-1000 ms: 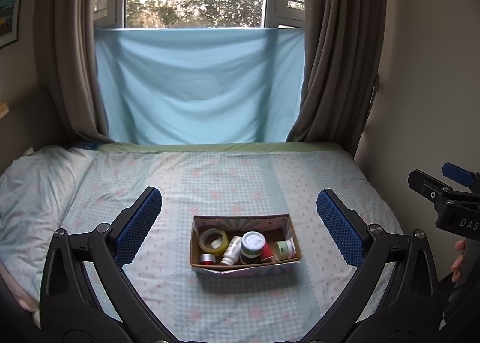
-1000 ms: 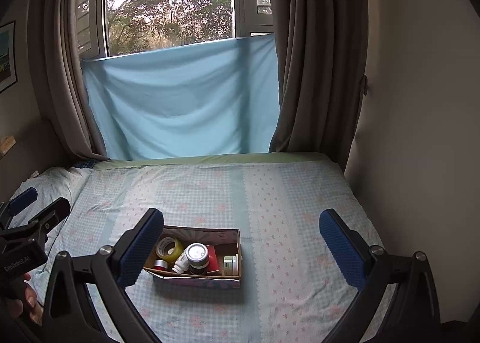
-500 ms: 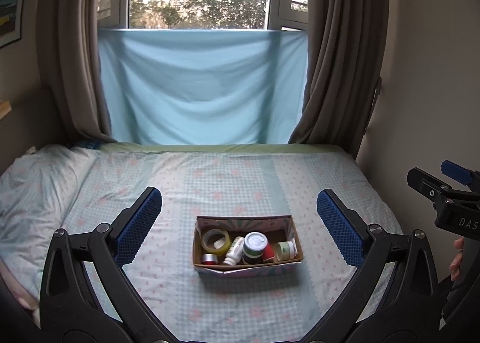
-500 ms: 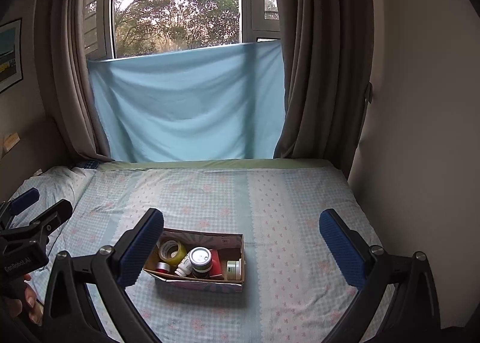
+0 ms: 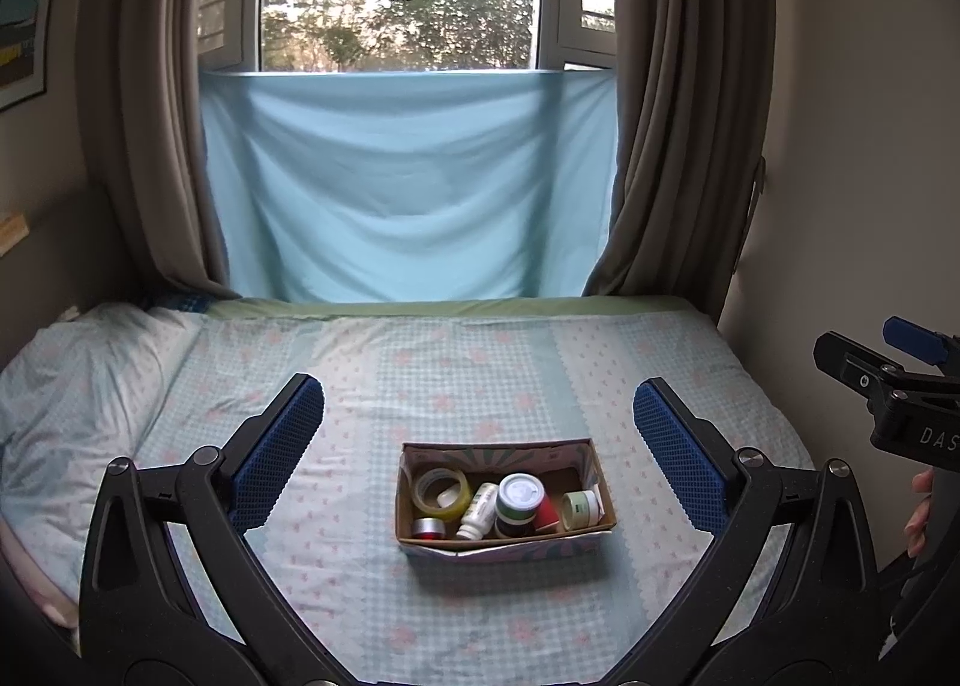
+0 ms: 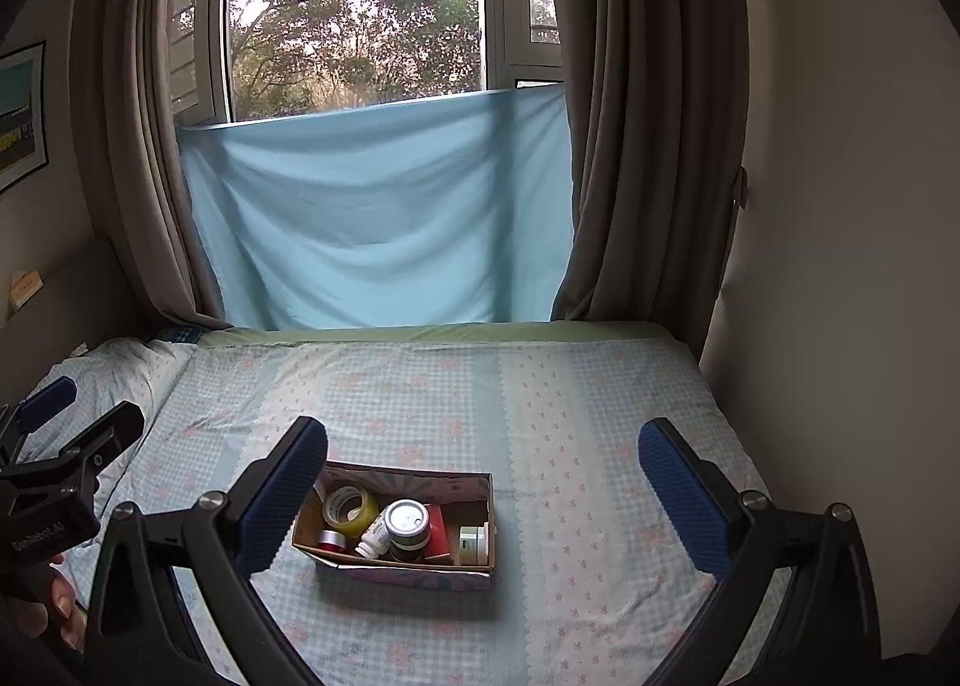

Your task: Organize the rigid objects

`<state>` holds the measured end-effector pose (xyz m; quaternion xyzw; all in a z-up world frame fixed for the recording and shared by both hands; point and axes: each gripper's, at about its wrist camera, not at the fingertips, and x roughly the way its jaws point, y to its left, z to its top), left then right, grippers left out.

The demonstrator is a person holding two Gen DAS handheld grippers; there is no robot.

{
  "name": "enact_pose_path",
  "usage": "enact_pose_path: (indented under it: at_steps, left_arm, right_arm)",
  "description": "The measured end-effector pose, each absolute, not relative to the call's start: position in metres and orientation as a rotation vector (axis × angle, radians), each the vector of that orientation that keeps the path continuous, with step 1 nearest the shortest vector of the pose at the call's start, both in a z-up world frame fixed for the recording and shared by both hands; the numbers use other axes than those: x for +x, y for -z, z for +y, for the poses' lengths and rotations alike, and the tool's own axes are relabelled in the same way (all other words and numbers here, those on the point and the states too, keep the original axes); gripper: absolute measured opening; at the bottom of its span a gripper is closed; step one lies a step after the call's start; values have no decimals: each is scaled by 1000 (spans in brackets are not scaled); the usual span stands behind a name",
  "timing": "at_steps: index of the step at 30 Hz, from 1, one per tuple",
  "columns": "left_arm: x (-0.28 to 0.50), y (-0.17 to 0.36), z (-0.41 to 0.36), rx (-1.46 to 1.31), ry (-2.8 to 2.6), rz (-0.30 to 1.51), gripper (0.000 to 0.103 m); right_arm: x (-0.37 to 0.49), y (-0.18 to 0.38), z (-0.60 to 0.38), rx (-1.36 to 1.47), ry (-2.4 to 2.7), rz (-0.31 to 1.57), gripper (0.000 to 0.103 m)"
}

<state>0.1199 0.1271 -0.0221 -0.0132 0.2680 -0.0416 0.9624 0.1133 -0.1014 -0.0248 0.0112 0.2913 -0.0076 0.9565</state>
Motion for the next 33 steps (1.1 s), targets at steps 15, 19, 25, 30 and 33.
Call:
enact_pose_path:
  at_steps: [15, 19, 25, 30, 33]
  left_arm:
    - [115, 21, 126, -8, 65, 521, 103]
    - [114, 20, 126, -8, 68, 519, 103]
    - [114, 20, 122, 38, 43, 506, 103]
    - [111, 21, 124, 27, 36, 495, 103]
    - [109, 21, 124, 21, 29, 490, 103]
  right_arm:
    - [112, 24, -97, 16, 19, 585, 103]
    - [112, 23, -97, 17, 19, 584, 103]
    - [112, 23, -96, 18, 18, 584, 103]
    - [111, 23, -96, 18, 19, 582, 103]
    - [111, 23, -96, 16, 18, 582, 103]
